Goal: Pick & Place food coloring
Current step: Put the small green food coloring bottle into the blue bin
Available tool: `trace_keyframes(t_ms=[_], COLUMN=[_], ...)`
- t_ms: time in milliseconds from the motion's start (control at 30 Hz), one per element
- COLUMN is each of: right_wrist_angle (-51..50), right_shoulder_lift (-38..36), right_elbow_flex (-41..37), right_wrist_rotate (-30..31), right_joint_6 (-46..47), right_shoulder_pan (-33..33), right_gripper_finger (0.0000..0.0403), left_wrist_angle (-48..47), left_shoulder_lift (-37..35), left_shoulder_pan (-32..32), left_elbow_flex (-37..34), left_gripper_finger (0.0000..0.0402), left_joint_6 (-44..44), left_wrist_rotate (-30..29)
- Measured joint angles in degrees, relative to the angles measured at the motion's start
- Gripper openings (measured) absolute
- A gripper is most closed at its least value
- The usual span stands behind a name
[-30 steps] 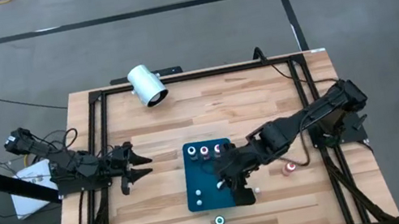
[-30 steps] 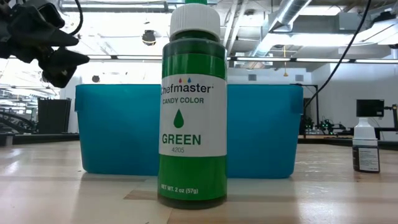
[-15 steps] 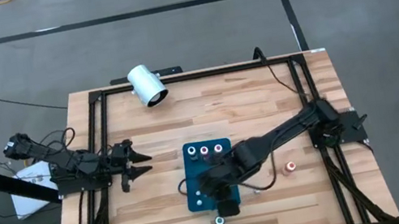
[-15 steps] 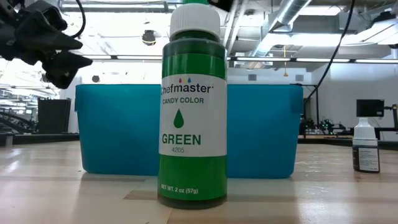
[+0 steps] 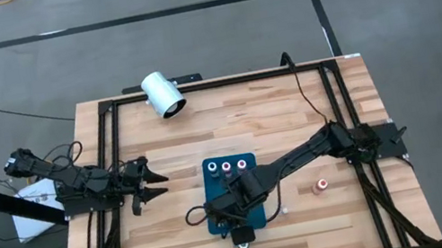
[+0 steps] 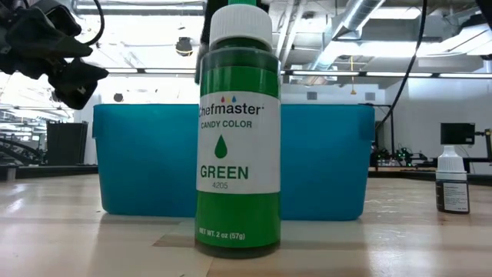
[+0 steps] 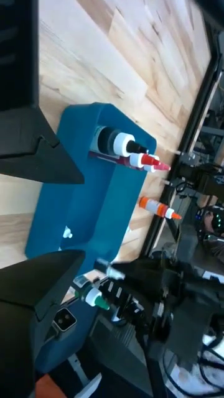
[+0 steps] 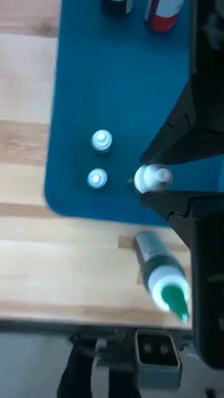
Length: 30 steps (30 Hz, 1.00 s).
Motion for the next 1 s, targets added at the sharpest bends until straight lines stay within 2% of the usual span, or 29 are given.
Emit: trace_keyframes(t_ms=[300,400,500,1000], right_wrist_angle=[0.08,4.06,2.9,10.08], right_shoulder_lift=[2.81,2.55,2.36,1.95], right_elbow_flex=[-0.11,-2.67,-4.68,-11.96], right_wrist_rotate=[1.22,2.39,2.75,2.8], right_joint_6=[-1.69,-1.94,-1.57,-1.49], right_shoulder_pan=[-1.33,-1.37,-1.8,-2.36], right_gripper_finger=[0.0048,0.0048,0.0048,0.0059], left_wrist_angle=[-0.04,-0.04,-0.02,-0.02], left_shoulder_lift=[0.01,0.01,0.0,0.01], left_shoulder_pan=[0.0,0.0,0.0,0.0], left_elbow_flex=[0.0,0.0,0.0,0.0], left_gripper_finger=[0.0174,0.0174,0.0174,0.0174], left_joint_6=[0.0,-0.02,-0.04,-0.11], left_wrist_rotate=[0.94,2.11,3.4,3.37])
